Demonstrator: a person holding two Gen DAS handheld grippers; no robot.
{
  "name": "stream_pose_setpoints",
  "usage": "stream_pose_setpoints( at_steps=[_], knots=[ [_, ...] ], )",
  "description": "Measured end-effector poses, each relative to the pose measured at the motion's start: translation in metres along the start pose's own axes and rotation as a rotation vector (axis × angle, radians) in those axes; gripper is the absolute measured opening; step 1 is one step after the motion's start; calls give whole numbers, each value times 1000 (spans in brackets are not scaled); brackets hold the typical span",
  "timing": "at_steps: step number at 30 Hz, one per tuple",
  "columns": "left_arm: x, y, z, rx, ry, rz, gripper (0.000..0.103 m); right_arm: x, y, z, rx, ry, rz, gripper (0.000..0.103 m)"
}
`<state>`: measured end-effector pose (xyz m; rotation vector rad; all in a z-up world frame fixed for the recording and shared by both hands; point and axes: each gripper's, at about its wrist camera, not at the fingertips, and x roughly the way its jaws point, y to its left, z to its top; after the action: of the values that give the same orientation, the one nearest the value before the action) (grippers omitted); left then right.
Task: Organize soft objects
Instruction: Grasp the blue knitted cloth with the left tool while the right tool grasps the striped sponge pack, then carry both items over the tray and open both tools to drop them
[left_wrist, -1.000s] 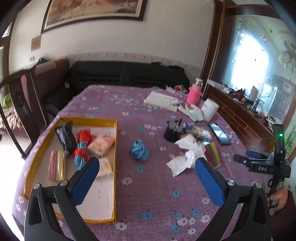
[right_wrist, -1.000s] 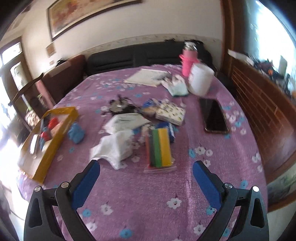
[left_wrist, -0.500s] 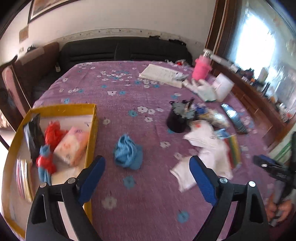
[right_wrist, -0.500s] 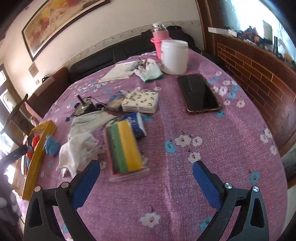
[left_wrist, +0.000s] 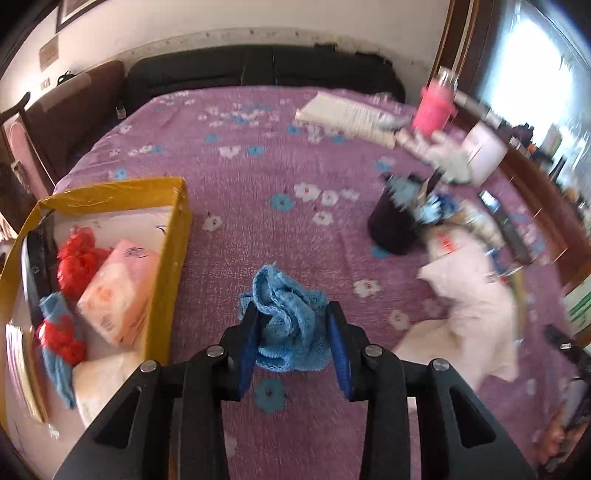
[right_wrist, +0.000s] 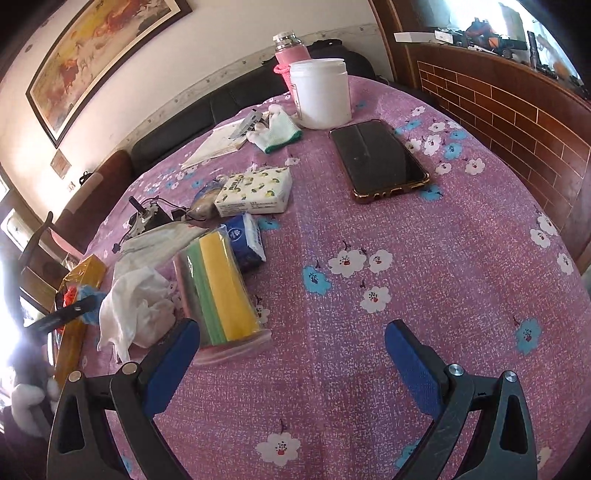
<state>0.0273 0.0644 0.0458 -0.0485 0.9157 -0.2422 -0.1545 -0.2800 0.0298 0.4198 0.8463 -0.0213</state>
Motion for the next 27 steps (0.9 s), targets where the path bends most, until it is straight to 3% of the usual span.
stream_pose_setpoints(
  at_steps=[9, 17, 19, 21, 24, 27],
  knots=[
    [-79, -7, -30, -35, -114, -161, 35, -5, 27, 25, -87, 20, -5, 102],
    [-106, 15, -56, -69, -146, -150, 35, 39, 72, 33, -245, 93, -59, 100],
    [-114, 32, -61, -106, -159, -131, 35, 52, 73, 30, -246, 129, -67, 89],
    [-126, 54, -67, -163, -182, -112, 35, 59, 65, 27, -197, 175, -35, 52],
    [-140, 86, -74, -227, -209, -70, 36, 50, 55, 27, -138, 164, -4, 46],
    [-149, 125, -84, -288, -209, 20, 36, 32, 47, 28, -98, 133, 14, 46]
  ],
)
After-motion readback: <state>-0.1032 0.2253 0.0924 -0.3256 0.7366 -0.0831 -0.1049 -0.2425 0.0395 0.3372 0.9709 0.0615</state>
